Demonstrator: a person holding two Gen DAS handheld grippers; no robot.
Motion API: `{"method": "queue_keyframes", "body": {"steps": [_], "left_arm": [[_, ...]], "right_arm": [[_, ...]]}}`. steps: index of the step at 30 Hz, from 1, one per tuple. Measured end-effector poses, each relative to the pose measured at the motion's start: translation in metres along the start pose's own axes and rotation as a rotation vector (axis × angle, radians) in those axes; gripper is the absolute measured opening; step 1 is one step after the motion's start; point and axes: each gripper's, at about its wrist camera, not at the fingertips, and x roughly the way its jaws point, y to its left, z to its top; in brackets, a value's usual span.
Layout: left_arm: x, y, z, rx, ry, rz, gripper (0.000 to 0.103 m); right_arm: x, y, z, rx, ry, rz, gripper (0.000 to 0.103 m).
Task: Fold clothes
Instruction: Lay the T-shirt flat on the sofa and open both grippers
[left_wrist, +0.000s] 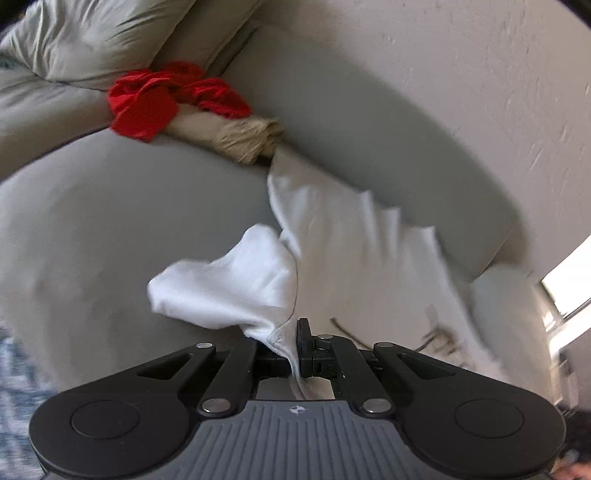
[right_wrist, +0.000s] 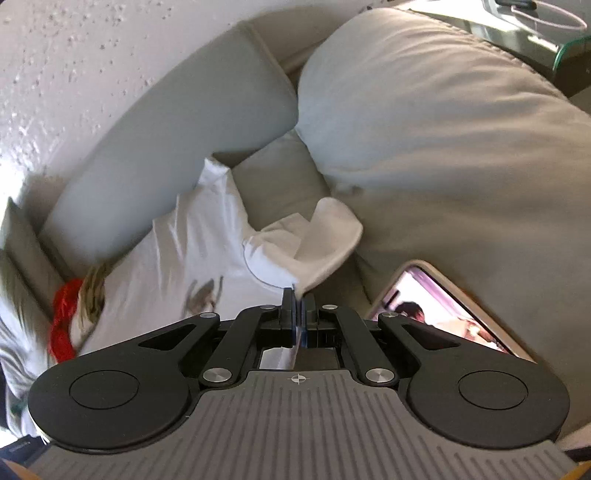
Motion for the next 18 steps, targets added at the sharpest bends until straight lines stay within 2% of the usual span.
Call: {"method": "queue_keyframes", "body": {"steps": [3, 4, 6, 7, 9, 11, 12, 15, 16, 17, 18], "left_arm": [[0.015, -0.001, -0.018, 0.048, 0.085, 0.106, 0.006], [0.017, -0.003, -0.024, 0.078, 0.104, 0.146, 0.013], [0.014, -0.007, -0.032, 0.128, 0.126, 0.2, 0.019], [0.007, -0.008, -0.036, 0.147, 0.126, 0.218, 0.025], [-0.014, -0.01, -0.041, 0.176, 0.109, 0.237, 0.028], [-0.037, -0.014, -0.046, 0.212, 0.066, 0.25, 0.035], [-0.045, -0.017, -0.046, 0.233, 0.037, 0.241, 0.035], [-0.044, -0.042, -0.052, 0.302, 0.027, 0.125, 0.03], [-0.044, -0.05, -0.054, 0.325, 0.025, 0.084, 0.029], [-0.036, -0.061, -0.057, 0.347, 0.041, 0.067, 0.026], [-0.026, -0.073, -0.06, 0.369, 0.063, 0.056, 0.023]], "right_arm": [[0.005, -0.002, -0.014, -0.032, 0.037, -0.042, 0.003], [0.007, -0.003, -0.016, -0.039, 0.057, -0.05, 0.003], [0.012, -0.006, -0.02, -0.052, 0.102, -0.064, 0.02], [0.009, -0.005, -0.021, -0.063, 0.11, -0.07, 0.022], [-0.003, -0.004, -0.02, -0.087, 0.108, -0.07, 0.033], [-0.023, -0.001, -0.017, -0.116, 0.089, -0.057, 0.041], [-0.033, 0.001, -0.018, -0.133, 0.083, -0.046, 0.042], [-0.052, 0.008, -0.028, -0.202, 0.081, 0.019, 0.041], [-0.046, 0.013, -0.034, -0.221, 0.093, 0.041, 0.037], [-0.037, 0.017, -0.04, -0.238, 0.108, 0.061, 0.026], [-0.028, 0.022, -0.046, -0.255, 0.122, 0.082, 0.021]]}}
